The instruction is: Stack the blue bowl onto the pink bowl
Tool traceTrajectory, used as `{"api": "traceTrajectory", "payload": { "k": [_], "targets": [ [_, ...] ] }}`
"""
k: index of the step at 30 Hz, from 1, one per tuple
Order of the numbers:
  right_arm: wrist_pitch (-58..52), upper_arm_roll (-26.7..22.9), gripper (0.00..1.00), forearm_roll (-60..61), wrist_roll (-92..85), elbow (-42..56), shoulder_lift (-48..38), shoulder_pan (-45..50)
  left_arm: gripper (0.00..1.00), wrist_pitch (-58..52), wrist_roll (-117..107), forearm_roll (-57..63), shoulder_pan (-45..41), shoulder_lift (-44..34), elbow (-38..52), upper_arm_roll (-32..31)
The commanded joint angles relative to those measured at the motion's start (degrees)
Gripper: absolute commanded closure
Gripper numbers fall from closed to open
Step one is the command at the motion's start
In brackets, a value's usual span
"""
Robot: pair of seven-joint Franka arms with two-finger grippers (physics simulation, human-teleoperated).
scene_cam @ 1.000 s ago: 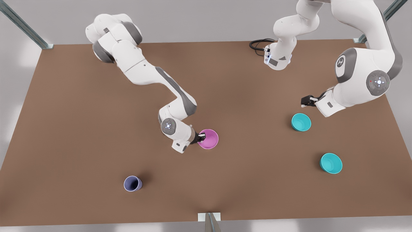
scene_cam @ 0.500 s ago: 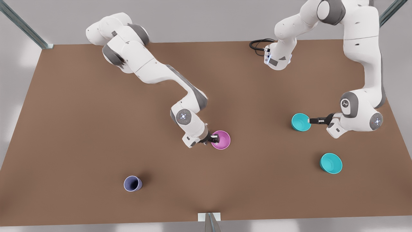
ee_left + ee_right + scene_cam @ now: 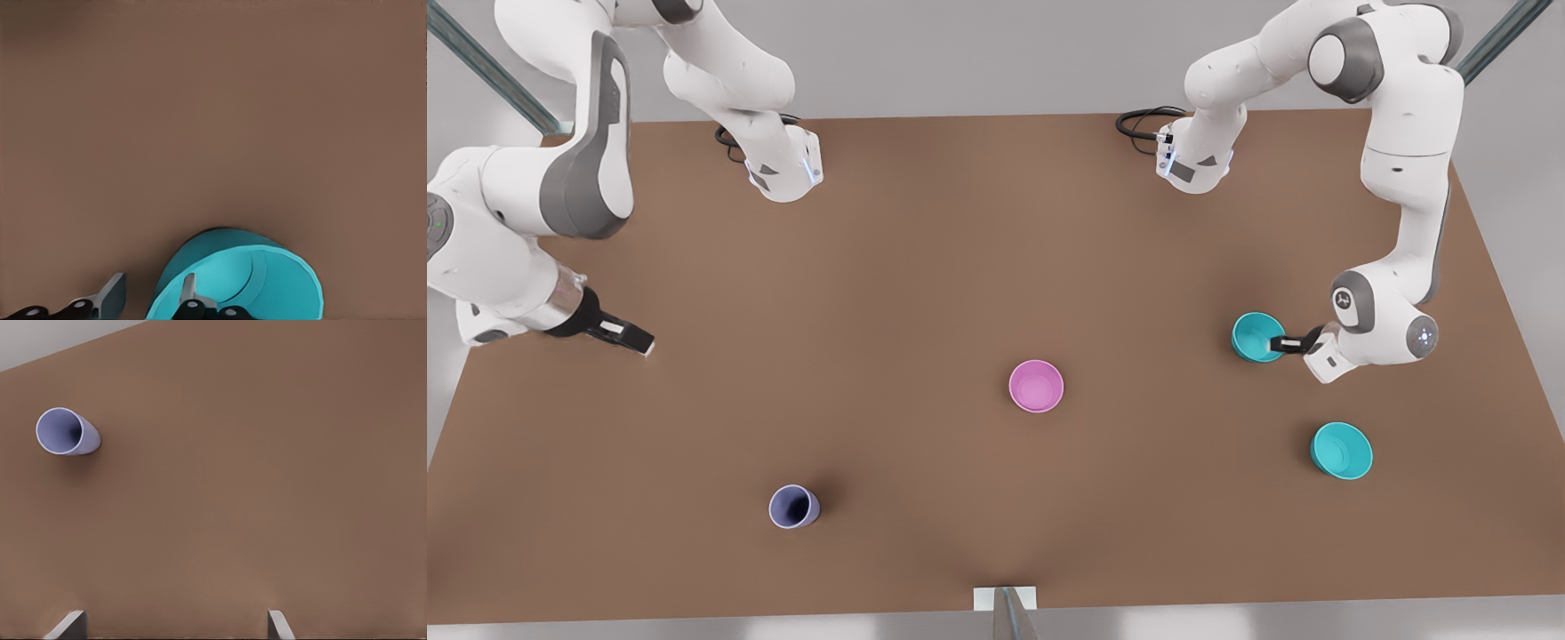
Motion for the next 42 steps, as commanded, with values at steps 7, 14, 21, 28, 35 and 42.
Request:
{"api": "traceTrajectory", "payload": {
  "k": [7, 14, 21, 28, 35, 42],
  "targets": [
    [-5.27, 0.08, 0.0, 0.6, -27.97, -0.3, -0.24, 0.67, 0.79, -2.67, 7.01, 0.03, -1.32, -3.56, 0.09, -0.01],
    [-5.36, 0.17, 0.0, 0.6, -27.44, -0.39, 0.03, 0.76, 0.79, -6.01, -36.39, -3.66, -27.59, -9.38, 5.43, -0.01],
    [-5.36, 0.17, 0.0, 0.69, -27.35, -0.74, 0.03, 0.76, 0.79, -11.11, -66.03, -3.66, -42.28, 6.1, 31.11, -0.45],
    [-5.45, 0.17, 0.0, 0.69, -27.26, -0.83, 0.03, 0.85, 0.79, -10.59, -67.88, -3.57, -45.09, 11.72, 33.66, -0.53],
    [-5.54, 0.17, 0.0, 0.69, -27.26, -1.0, 0.12, 0.85, 0.79, -9.97, -67.79, -3.57, -44.91, 14.36, 36.74, -0.53],
    [-5.54, 0.17, 0.0, 0.69, -27.26, -1.0, 0.29, 0.85, 0.79, -9.35, -67.79, -3.75, -44.91, 14.8, 36.65, -0.53]
  ]
}}
